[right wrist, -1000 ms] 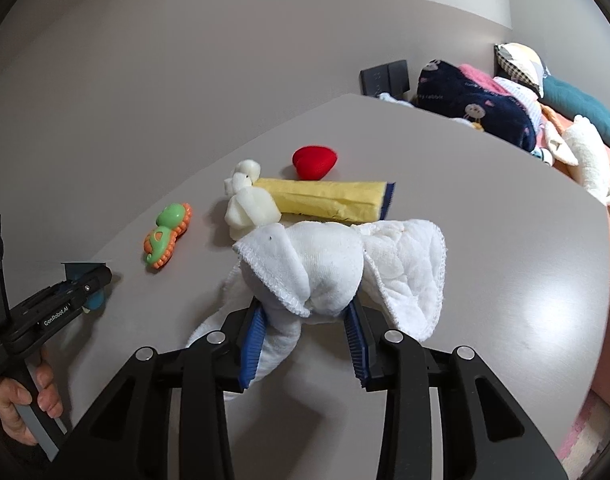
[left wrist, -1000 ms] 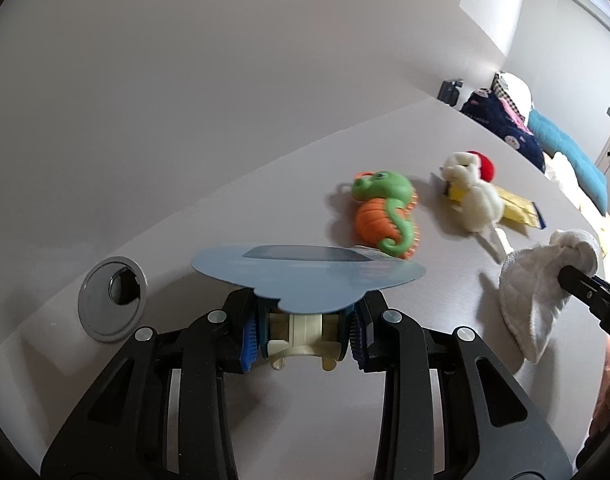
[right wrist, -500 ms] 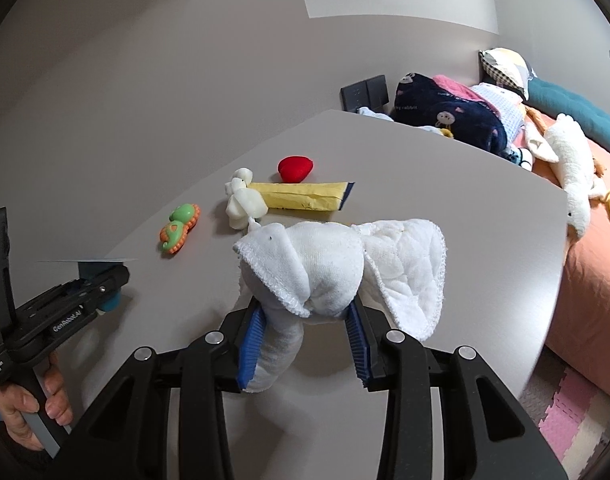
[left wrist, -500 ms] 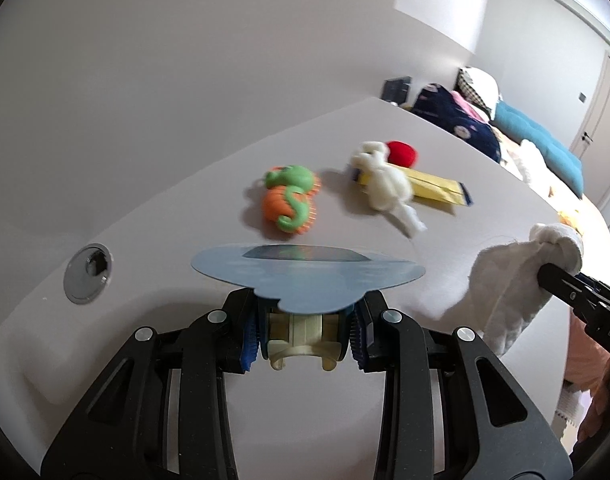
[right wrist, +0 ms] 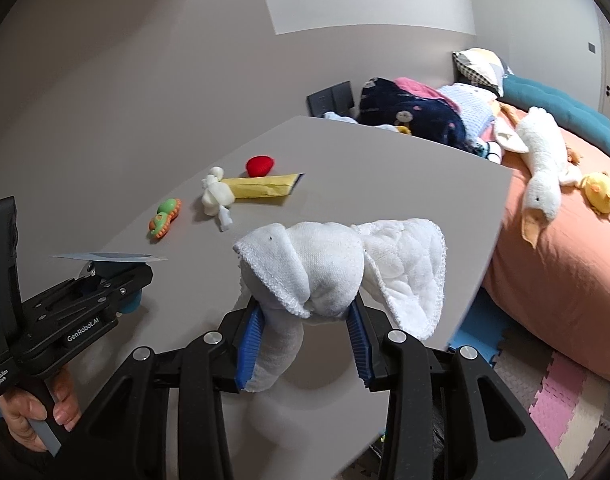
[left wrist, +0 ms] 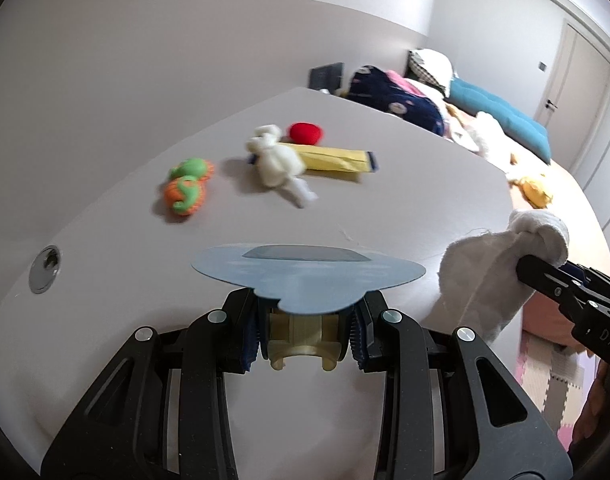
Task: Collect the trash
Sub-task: 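Carry the blue teether and white quilted cloth over the black bin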
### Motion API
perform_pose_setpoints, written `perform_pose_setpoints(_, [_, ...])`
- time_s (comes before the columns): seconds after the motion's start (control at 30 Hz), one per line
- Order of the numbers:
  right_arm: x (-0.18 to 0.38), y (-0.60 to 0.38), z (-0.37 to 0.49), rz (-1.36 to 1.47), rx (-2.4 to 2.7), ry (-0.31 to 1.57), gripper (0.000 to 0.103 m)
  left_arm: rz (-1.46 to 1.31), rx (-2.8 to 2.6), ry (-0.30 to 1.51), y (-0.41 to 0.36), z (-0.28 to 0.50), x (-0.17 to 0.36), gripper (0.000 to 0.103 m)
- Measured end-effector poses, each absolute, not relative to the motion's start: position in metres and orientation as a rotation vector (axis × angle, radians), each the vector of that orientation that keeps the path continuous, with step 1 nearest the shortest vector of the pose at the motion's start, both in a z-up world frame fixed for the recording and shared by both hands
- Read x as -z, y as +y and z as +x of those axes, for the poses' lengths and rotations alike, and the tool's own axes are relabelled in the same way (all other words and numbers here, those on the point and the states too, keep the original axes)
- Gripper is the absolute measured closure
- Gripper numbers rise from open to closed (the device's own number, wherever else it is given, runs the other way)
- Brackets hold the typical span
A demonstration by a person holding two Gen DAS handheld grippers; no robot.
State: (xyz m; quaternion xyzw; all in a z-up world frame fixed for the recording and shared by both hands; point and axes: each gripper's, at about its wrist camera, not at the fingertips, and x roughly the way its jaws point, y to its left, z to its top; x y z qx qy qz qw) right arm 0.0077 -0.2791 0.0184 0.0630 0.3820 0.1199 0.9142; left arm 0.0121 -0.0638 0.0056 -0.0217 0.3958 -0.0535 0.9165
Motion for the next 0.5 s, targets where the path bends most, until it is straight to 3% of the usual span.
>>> perform_pose_setpoints(0.5, [-0.033,-0.344,-0.030,0.175,-0.154,0.732,0.062,0.005,0.240,0.804,-0.140,0.001,-0.013,0.068])
